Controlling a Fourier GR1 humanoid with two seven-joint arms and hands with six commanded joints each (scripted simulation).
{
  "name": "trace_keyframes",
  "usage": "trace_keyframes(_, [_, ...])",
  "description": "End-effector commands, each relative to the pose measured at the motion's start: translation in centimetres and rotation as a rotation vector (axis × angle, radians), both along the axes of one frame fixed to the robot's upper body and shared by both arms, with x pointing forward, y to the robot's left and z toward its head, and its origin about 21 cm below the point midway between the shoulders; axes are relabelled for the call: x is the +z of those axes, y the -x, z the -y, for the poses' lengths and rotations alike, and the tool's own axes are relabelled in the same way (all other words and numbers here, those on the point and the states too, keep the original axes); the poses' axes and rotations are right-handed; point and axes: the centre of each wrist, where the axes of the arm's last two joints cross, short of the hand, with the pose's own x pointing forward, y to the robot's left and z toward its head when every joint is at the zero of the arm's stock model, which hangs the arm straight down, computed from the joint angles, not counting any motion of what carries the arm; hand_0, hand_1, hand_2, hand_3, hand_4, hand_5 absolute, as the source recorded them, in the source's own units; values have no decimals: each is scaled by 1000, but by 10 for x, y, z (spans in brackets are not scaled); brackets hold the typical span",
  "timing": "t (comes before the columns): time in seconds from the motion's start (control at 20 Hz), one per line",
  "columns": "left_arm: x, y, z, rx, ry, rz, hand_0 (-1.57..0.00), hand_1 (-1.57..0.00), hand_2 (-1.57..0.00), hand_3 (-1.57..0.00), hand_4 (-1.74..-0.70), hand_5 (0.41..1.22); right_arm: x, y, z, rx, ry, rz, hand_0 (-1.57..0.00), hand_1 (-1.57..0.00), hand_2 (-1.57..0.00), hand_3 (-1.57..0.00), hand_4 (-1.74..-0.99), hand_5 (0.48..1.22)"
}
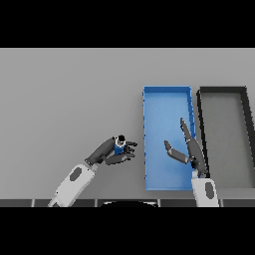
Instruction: Pick up the blue pipe and place it into the blue bin.
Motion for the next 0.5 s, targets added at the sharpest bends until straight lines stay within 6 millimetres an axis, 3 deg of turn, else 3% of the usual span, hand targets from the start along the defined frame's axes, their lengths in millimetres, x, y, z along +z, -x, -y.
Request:
trace_keyframes(0.0, [5, 0, 7, -9, 12, 16, -1503, -1512, -1519, -1445, -1710, 1199, 1, -2, -1, -1, 3, 7, 1, 1, 1, 1, -1280, 660])
trace_keyframes(0.25, [39, -3, 16, -70, 67, 84, -1549, -1552, -1554, -1449, -1721, 1214, 1, -2, 3, -6, 50, 12, 1, 1, 1, 1, -1278, 682])
trace_keyframes(0.45, [53, -3, 22, -93, 51, 75, -1562, -1563, -1564, -1444, -1726, 1218, -4, -2, 2, -1, 45, 10, 1, 1, 1, 1, -1271, 687])
